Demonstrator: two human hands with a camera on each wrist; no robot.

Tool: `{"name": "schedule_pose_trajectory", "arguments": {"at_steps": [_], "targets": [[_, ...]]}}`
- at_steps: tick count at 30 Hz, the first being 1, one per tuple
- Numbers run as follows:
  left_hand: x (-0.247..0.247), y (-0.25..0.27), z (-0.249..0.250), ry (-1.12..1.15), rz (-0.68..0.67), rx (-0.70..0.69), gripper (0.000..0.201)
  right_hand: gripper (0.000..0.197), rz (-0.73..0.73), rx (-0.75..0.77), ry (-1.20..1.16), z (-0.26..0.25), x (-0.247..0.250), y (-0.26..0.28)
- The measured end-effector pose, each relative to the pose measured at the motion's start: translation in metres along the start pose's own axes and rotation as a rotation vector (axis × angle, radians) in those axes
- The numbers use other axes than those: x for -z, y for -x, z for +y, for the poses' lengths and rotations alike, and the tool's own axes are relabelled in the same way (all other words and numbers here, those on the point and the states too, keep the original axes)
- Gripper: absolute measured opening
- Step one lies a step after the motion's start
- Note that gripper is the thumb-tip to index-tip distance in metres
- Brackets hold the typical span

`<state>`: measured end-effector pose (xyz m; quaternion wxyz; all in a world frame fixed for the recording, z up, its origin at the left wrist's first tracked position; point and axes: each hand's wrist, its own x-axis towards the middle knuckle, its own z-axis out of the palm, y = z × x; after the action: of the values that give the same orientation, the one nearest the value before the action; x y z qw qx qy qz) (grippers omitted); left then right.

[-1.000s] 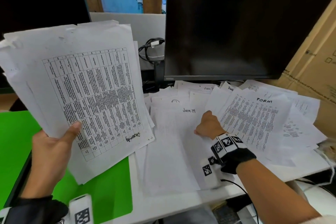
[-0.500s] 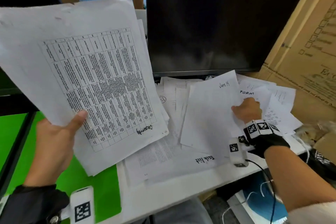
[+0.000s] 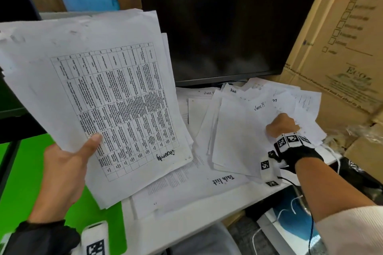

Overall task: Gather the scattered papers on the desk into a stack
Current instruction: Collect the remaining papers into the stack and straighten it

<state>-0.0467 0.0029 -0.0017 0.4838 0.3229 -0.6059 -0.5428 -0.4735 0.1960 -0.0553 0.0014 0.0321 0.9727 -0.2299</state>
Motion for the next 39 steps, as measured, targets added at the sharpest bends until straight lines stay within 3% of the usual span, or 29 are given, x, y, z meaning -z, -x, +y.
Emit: {"name": "schedule_pose_trajectory", "arguments": {"at_steps": [2, 4, 7, 10, 15, 21, 24, 29, 32, 34, 35, 37, 39], "targets": [[0.0, 0.0, 0.001, 0.005, 0.006, 0.001, 0.017, 0.027, -0.003, 0.0, 0.013, 0.002, -0.004, 0.005], [0.0, 0.0, 0.0, -0.001, 0.014, -0.007, 0.016, 0.028, 0.161, -0.08, 0.088, 0.004, 0.0, 0.014], [0.0, -0.001, -0.003, -0.015, 0.012, -0.01, 0.016, 0.034, 0.085, 0.049, 0.031, 0.0, -0.011, 0.011], [0.0, -0.001, -0.007, -0.027, 0.007, -0.009, 0.021, 0.034, 0.171, 0.034, -0.034, 0.002, -0.009, 0.003], [0.001, -0.001, -0.006, -0.029, -0.01, -0.009, 0.018, 0.041, -0.022, 0.018, 0.035, 0.017, 0.004, -0.005], [0.003, 0.001, -0.007, -0.037, -0.017, -0.014, 0.017, 0.038, 0.018, 0.047, 0.094, 0.005, 0.006, 0.007], [0.004, 0.001, -0.009, -0.025, -0.008, -0.009, 0.016, 0.034, 0.038, 0.116, 0.004, -0.011, 0.013, 0.016], [0.009, 0.0, -0.011, -0.018, -0.01, 0.006, 0.022, 0.033, -0.07, 0.089, 0.026, -0.029, 0.007, 0.034], [0.01, 0.001, -0.011, -0.014, -0.006, 0.025, 0.03, 0.036, -0.086, 0.204, -0.009, -0.031, 0.001, 0.048], [0.022, -0.003, -0.012, 0.006, 0.02, 0.04, 0.02, 0.031, -0.103, 0.368, -0.142, -0.037, 0.01, 0.052], [0.027, -0.008, -0.015, 0.017, 0.049, 0.085, 0.022, 0.029, -0.091, 0.454, -0.209, -0.039, 0.022, 0.051], [0.055, -0.021, -0.033, 0.016, 0.136, 0.171, 0.066, 0.026, -0.041, 0.55, -0.298, -0.044, 0.048, 0.049], [0.078, -0.029, -0.049, -0.014, 0.213, 0.182, 0.083, 0.022, -0.013, 0.547, -0.336, -0.051, 0.069, 0.045]]}}
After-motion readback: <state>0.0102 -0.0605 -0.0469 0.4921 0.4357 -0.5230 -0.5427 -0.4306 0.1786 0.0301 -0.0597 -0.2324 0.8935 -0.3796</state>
